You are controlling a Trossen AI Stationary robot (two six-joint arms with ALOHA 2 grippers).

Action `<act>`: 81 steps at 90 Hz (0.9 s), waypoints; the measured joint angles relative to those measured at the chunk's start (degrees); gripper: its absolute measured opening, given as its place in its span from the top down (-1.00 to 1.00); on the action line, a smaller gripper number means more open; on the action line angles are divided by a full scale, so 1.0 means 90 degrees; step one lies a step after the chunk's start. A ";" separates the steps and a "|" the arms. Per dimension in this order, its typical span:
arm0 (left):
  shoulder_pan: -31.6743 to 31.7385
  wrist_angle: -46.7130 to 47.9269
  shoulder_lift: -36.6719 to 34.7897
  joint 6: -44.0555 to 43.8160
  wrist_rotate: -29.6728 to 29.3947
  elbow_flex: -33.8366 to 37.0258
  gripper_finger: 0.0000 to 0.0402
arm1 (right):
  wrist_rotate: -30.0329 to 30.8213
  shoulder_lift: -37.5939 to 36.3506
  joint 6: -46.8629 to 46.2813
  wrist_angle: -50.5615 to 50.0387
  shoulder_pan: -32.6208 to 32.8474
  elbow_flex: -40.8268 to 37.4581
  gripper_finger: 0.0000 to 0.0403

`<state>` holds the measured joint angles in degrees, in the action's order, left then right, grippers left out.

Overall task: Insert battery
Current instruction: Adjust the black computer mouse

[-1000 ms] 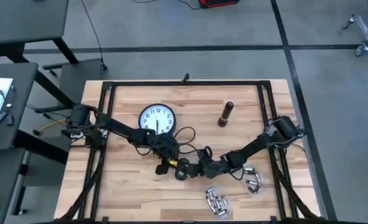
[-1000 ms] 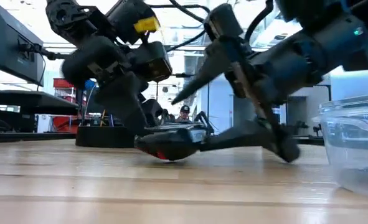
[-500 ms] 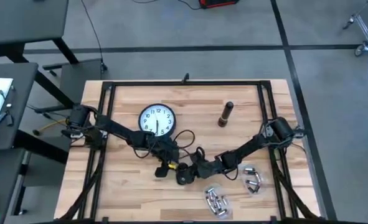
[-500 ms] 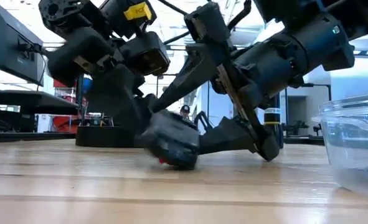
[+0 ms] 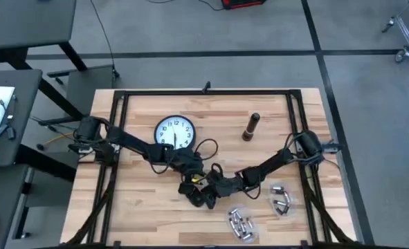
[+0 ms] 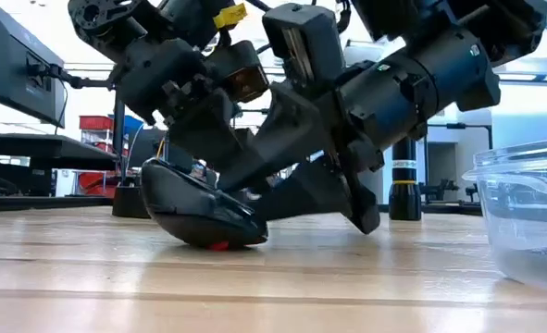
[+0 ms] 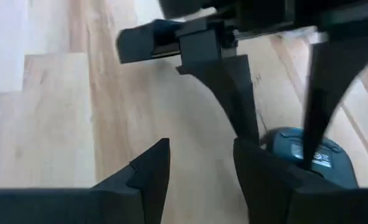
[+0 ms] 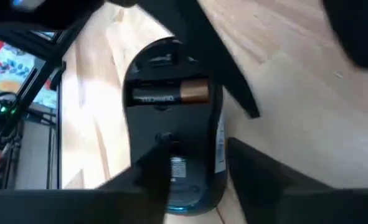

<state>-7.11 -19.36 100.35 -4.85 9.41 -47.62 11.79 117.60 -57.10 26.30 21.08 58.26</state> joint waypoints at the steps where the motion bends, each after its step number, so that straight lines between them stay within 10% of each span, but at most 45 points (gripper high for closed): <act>1: 0.0004 0.0049 -0.0011 -0.0006 0.0000 -0.0018 0.23 | -0.0002 -0.0002 0.0000 -0.0011 0.0000 0.0000 0.56; 17: 0.0092 0.1614 -0.0556 0.0205 -0.0212 -0.0606 0.23 | -0.0395 -0.0038 -0.0110 -0.0099 -0.0117 0.0000 0.69; 36: 0.0175 0.4132 -0.1481 0.0144 -0.0753 -0.1437 0.23 | -0.1545 -0.0084 -0.0428 -0.0119 -0.0526 0.0002 0.28; 58: -0.0180 0.5862 -0.2752 -0.1845 -0.1092 -0.1207 0.23 | -0.2981 -0.0087 -0.0457 0.0036 -0.1147 -0.0002 -0.33; 81: -0.1757 0.5716 -0.3352 -0.4161 -0.2048 -0.0151 0.23 | -0.3204 -0.0087 -0.0555 0.0012 -0.1518 -0.0006 -0.47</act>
<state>-22.93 32.08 70.18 -42.30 -9.03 -48.98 -17.05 116.81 -62.09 26.41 7.42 58.21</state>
